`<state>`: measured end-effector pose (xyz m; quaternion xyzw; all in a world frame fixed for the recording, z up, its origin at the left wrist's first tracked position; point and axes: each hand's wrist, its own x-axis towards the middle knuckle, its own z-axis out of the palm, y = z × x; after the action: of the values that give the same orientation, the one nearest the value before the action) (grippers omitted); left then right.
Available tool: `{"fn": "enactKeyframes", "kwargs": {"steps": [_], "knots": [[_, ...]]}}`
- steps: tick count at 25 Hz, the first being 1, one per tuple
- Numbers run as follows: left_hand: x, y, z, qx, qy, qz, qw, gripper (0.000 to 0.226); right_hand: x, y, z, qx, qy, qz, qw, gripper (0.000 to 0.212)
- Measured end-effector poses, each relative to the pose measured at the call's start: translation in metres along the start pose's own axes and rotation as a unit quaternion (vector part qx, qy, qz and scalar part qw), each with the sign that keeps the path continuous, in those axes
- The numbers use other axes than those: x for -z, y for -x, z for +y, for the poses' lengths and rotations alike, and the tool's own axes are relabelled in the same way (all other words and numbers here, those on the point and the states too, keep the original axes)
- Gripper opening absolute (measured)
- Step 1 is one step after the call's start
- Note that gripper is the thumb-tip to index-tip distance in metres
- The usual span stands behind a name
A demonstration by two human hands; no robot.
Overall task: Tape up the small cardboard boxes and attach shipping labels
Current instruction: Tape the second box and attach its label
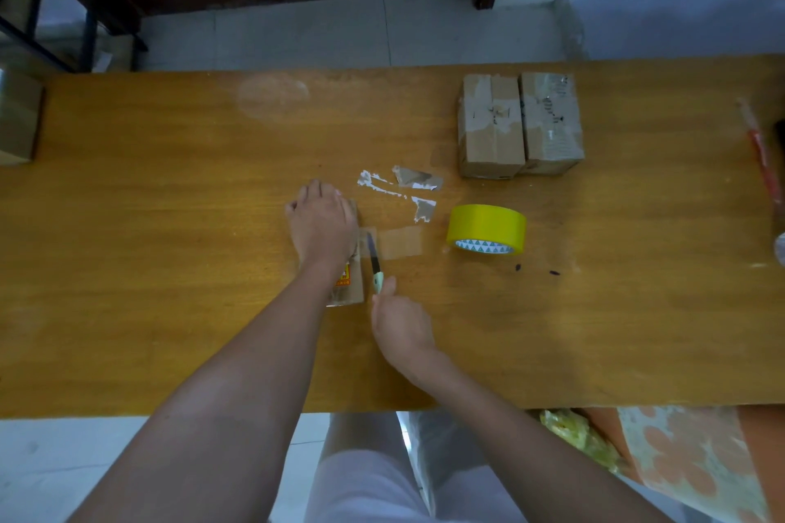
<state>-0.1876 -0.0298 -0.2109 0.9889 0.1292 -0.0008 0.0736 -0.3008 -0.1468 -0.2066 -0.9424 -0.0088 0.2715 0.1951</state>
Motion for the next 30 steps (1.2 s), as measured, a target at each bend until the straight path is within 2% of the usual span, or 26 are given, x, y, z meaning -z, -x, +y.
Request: {"fn": "enactKeyframes", "kwargs": {"steps": [7,14,18,23,27,30], "knots": [[0.000,0.000,-0.002,0.003,0.021,-0.012,1.000,0.052,0.007,0.014,0.007,-0.042,-0.048,0.060,0.996,0.032],[0.002,0.000,-0.003,0.001,0.039,0.002,0.999,0.033,0.055,-0.050,0.004,-0.027,-0.054,0.178,0.982,0.036],[0.000,0.001,-0.003,-0.002,0.026,0.003,1.000,0.032,0.068,-0.100,-0.008,-0.027,-0.008,0.182,0.983,0.042],[0.000,0.001,-0.004,-0.003,0.023,0.014,1.000,0.032,0.069,-0.142,-0.028,-0.021,-0.003,0.176,0.984,0.029],[-0.001,-0.001,-0.003,-0.002,0.017,0.002,1.000,0.034,0.073,-0.151,-0.024,-0.017,0.024,0.140,0.990,0.033],[0.000,0.000,-0.003,-0.003,0.023,-0.007,1.000,0.034,0.078,-0.133,-0.028,-0.035,-0.007,0.171,0.985,0.035]]}}
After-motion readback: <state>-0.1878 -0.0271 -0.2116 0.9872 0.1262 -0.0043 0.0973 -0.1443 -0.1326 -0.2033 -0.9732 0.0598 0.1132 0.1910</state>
